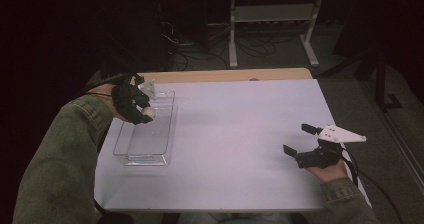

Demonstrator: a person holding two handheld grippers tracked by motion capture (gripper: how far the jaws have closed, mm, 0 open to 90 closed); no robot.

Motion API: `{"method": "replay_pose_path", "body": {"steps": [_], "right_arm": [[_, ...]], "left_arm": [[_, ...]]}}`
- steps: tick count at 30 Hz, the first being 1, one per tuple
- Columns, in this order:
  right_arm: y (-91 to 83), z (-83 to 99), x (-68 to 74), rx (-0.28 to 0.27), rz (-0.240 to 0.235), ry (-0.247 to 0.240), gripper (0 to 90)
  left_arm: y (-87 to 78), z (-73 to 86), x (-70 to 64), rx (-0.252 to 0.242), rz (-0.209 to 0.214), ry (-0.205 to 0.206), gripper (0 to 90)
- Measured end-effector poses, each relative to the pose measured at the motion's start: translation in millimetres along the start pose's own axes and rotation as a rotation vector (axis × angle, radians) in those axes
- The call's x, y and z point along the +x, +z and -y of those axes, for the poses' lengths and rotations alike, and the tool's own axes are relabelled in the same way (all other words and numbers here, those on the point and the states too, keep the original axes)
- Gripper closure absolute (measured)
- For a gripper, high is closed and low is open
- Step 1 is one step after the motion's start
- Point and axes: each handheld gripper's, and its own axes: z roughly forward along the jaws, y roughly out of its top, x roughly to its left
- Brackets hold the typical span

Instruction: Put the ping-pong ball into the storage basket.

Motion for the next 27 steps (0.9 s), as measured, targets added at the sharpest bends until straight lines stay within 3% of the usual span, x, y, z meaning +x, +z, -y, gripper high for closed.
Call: {"method": "replay_pose_path", "body": {"steps": [27], "right_arm": [[1.1,0.2,0.6,0.007,-0.007,-0.004,0.0]], "left_arm": [[33.3,5.8,-12.8,-0.005,0.056,0.000,50.2]]}}
